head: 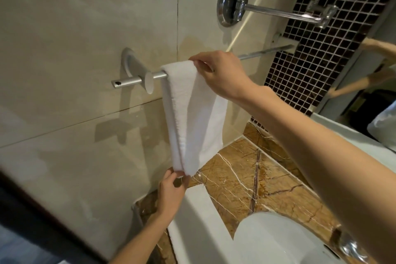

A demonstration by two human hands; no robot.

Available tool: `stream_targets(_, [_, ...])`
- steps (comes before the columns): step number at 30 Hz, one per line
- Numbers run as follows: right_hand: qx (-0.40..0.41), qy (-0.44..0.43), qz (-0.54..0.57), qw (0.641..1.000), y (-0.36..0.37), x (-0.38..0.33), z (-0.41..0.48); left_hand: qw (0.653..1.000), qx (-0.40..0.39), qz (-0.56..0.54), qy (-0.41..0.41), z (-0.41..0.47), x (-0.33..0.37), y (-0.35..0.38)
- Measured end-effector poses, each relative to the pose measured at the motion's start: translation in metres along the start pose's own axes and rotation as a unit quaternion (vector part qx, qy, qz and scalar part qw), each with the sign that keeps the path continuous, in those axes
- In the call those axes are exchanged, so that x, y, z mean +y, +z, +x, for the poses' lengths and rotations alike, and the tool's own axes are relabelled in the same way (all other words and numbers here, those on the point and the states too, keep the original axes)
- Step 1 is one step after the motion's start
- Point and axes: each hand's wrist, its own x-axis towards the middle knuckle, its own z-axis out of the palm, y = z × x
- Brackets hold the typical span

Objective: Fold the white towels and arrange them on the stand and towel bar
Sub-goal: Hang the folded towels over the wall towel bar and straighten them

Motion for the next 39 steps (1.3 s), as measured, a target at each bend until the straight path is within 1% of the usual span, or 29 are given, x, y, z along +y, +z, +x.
stream_targets(5, [0.006,0.016,0.008,1.0,0.0,-0.003,-0.002,0.999,0.007,-0.016,-0.03,0.009,-0.002,0.009])
stream_targets(9, [-0.001,0.013,-0.015,1.0,-0.001,-0.003,-0.001,0.999,0.035,-0.006,-0.013,0.001,-0.005,0.009])
stream_targets(12, [0.005,0.016,0.0,1.0,0.0,-0.003,-0.002,0.998,0.042,-0.02,-0.045,0.0,-0.006,0.002])
stream_targets(15, [0.036,0.013,0.009,0.999,0.005,-0.002,-0.006,0.996,0.048,-0.021,-0.069,0.003,-0.008,-0.003])
stream_targets(18, [0.077,-0.023,0.002,0.997,0.011,-0.002,-0.016,0.995,0.048,-0.032,-0.079,0.003,-0.011,-0.006])
stream_targets(20, [0.085,-0.03,0.035,0.995,0.014,0.0,-0.019,0.994,0.042,-0.042,-0.09,0.004,-0.012,-0.007])
stream_targets(22, [0.084,-0.008,0.082,0.993,0.019,0.005,-0.026,0.993,0.041,-0.045,-0.101,0.005,-0.014,-0.008])
stream_targets(23, [0.097,0.008,0.097,0.991,0.023,0.008,-0.032,0.993,0.042,-0.044,-0.106,0.005,-0.015,-0.009])
stream_targets(25, [0.148,0.054,0.129,0.979,0.036,0.016,-0.052,0.99,0.035,-0.061,-0.123,0.003,-0.016,-0.009])
stream_targets(27, [0.201,0.119,0.161,0.959,0.058,0.027,-0.08,0.985,0.018,-0.091,-0.144,-0.001,-0.017,-0.009])
stream_targets(28, [0.211,0.157,0.172,0.949,0.071,0.034,-0.095,0.984,0.011,-0.1,-0.15,-0.003,-0.017,-0.008])
stream_targets(29, [0.201,0.199,0.186,0.941,0.085,0.042,-0.109,0.984,0.005,-0.102,-0.15,-0.006,-0.017,-0.008])
stream_targets(30, [0.169,0.24,0.207,0.933,0.098,0.049,-0.124,0.984,-0.002,-0.099,-0.146,-0.008,-0.017,-0.007])
stream_targets(32, [0.068,0.295,0.253,0.919,0.123,0.062,-0.149,0.986,-0.01,-0.093,-0.139,-0.013,-0.014,-0.006])
stream_targets(34, [-0.013,0.317,0.287,0.904,0.142,0.074,-0.166,0.986,-0.008,-0.094,-0.141,-0.019,-0.011,-0.004])
stream_targets(36, [-0.073,0.318,0.334,0.884,0.155,0.083,-0.174,0.983,-0.001,-0.108,-0.15,-0.026,-0.007,-0.002])
stream_targets(37, [-0.094,0.315,0.36,0.873,0.16,0.085,-0.176,0.981,0.003,-0.116,-0.156,-0.03,-0.005,0.0])
stream_targets(39, [-0.103,0.331,0.414,0.842,0.168,0.088,-0.18,0.977,0.018,-0.129,-0.167,-0.036,-0.001,0.004])
